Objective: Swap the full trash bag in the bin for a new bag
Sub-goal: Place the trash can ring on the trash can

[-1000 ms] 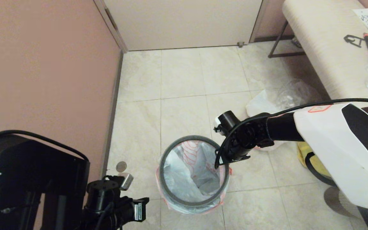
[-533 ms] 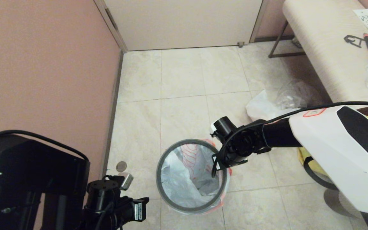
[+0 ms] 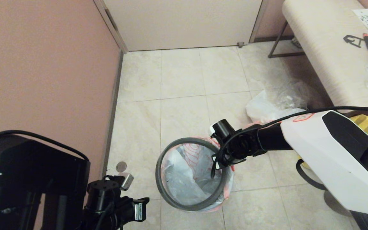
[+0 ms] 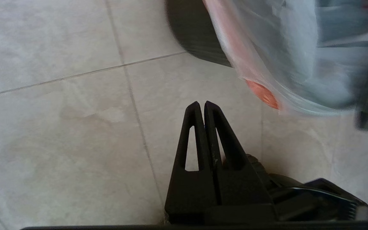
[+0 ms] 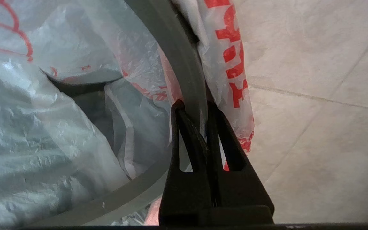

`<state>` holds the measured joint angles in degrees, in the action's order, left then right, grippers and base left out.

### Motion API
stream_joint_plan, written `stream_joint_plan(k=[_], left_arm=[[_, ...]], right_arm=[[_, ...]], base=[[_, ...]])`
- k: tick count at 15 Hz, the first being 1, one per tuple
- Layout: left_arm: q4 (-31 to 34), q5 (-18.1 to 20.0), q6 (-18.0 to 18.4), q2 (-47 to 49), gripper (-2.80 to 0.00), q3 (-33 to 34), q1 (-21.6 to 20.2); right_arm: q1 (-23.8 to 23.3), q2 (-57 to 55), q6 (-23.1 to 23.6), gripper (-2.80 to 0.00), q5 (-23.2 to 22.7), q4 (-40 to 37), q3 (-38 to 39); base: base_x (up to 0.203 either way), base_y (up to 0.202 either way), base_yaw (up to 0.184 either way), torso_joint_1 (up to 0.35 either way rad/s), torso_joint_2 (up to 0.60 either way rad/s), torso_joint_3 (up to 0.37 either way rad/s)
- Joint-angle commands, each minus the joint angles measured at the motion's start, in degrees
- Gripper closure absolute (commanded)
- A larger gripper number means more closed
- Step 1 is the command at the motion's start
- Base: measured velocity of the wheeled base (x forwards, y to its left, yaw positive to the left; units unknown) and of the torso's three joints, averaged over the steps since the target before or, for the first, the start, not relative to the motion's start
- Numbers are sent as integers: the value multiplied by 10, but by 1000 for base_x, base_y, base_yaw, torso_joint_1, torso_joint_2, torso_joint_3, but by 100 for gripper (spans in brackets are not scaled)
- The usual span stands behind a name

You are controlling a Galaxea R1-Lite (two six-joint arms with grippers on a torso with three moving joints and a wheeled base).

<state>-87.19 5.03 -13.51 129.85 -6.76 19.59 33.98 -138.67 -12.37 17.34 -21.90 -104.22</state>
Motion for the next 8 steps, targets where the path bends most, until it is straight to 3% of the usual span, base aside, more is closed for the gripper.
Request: stream_joint_plan(k=[1, 8], left_arm=[[-5, 0, -1, 2, 0, -1, 0], [-5, 1, -1, 3, 0, 0, 0]], right_arm=[[1, 6, 0, 0, 7, -1, 0], [36, 72, -1, 0, 41, -1, 63]], base=[[0, 0, 0, 0, 0, 0], [0, 0, 0, 0, 0, 0]])
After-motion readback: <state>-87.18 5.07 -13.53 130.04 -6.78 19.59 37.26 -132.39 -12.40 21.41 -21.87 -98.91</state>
